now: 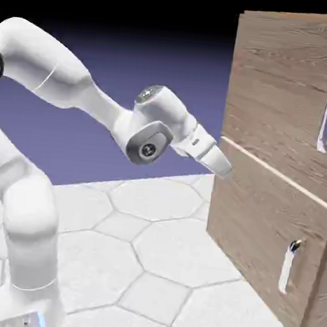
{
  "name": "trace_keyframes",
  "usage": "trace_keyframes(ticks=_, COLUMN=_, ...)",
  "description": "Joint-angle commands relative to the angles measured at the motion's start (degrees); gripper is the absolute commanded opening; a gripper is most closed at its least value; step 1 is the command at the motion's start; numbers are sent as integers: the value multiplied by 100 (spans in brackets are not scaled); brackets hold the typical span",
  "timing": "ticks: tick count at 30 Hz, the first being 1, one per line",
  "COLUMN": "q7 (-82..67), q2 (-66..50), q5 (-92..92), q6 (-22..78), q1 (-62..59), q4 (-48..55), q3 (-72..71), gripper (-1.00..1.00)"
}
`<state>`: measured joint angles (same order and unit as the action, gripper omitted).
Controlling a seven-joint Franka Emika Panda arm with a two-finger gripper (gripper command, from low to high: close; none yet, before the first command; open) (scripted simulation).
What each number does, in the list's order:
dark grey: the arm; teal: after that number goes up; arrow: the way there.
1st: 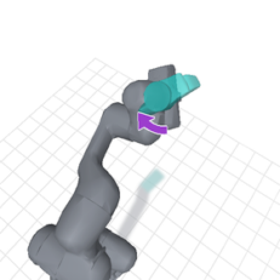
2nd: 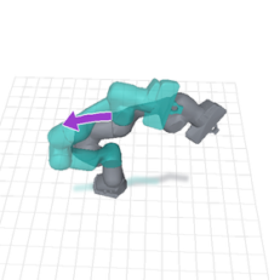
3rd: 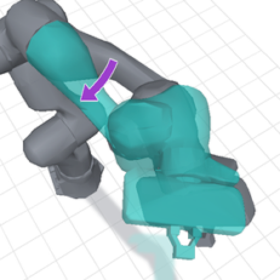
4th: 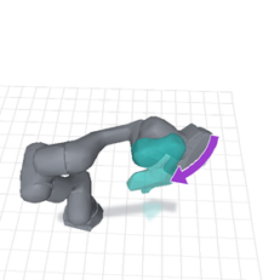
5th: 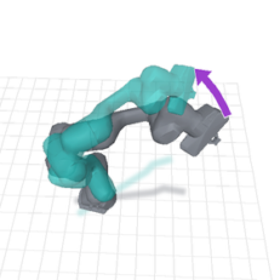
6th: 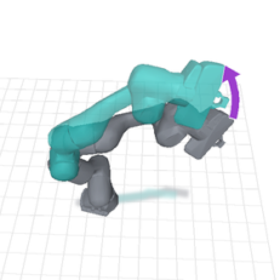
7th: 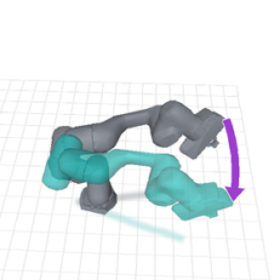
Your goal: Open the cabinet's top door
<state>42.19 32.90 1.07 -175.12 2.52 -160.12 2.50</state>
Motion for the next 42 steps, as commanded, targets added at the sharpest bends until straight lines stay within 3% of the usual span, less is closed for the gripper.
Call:
trace_keyframes(ticks=1, q7=-23, q2=20, q5=89, q6=-93, q1=152, q4=73, q3=208, gripper=0)
trace_keyframes(ticks=33, q7=-716, q2=629, q5=2810, q6=-2943, q1=4831, q4=2310, q3=6599, gripper=0)
trace_keyframes(ticks=42, q7=1526, q2=-671, q5=4235, q6=-3546, q1=5602, q4=3210, q3=7861, gripper=0)
